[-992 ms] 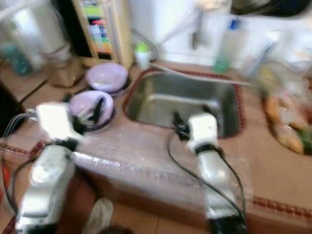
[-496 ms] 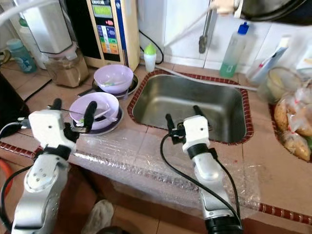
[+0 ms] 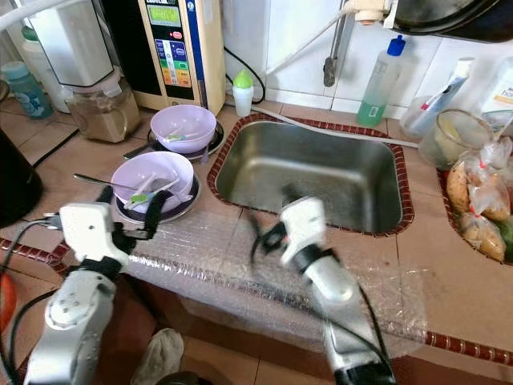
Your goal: Kitchen organization
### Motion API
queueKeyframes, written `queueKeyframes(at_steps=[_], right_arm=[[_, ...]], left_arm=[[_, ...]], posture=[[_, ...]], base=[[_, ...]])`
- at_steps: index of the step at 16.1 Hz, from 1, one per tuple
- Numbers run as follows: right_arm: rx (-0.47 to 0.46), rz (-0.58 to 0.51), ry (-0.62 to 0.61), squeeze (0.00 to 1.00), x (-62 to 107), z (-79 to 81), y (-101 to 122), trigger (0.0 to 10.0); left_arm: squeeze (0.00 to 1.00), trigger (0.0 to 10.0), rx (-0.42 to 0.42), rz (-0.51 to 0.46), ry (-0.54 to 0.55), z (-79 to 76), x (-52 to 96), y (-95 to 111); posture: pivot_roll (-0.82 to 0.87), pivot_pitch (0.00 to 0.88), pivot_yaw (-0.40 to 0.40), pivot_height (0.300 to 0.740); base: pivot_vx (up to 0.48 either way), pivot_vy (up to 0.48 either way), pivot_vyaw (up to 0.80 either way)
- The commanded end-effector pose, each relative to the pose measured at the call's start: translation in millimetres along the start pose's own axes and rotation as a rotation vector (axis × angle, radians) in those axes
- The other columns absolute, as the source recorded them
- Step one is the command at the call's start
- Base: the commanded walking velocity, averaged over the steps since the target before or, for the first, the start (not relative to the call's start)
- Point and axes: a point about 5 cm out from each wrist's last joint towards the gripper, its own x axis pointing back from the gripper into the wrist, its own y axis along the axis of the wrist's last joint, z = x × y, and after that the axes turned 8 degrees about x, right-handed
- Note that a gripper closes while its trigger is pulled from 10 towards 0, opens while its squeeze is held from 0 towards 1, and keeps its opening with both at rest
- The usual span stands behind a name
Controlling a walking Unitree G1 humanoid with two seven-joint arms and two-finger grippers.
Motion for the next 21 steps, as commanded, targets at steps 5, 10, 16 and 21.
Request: queueKeyframes(at_steps=[5, 10, 16, 21], right_arm=[[-0.041, 0.012, 0.148, 0.00, 8.4, 4.6, 3, 10.0], [-0.130, 0.000, 0.298, 0.00, 10.7, 17.9, 11, 10.0], [-0.148, 0.008, 0.298, 0.00, 9.9, 12.7, 11, 10.0], [-0.167, 0.021, 0.306, 0.00, 9.7, 14.5, 10, 10.0]], left_arm=[[0.00, 0.0, 0.009, 0.001, -0.037, -1.9, -5.4, -5], [0.00, 0.0, 0.019, 0.005, -0.025, -0.7, -7.5, -11], [0.00, 0.0, 0.021, -0.005, -0.017, -0.9, -9.7, -12], [0.00, 0.0, 0.018, -0.008, -0.011, 1.2, -11.4, -14]], posture=[[-0.01, 0.000, 0.030, 0.740], [-0.01, 0.000, 0.025, 0.740], [-0.01, 0.000, 0.019, 0.740], [-0.01, 0.000, 0.019, 0.740]], base=[[0.000, 0.000, 0.00], [0.000, 0.000, 0.00], [0.000, 0.000, 0.00], [0.000, 0.000, 0.00]])
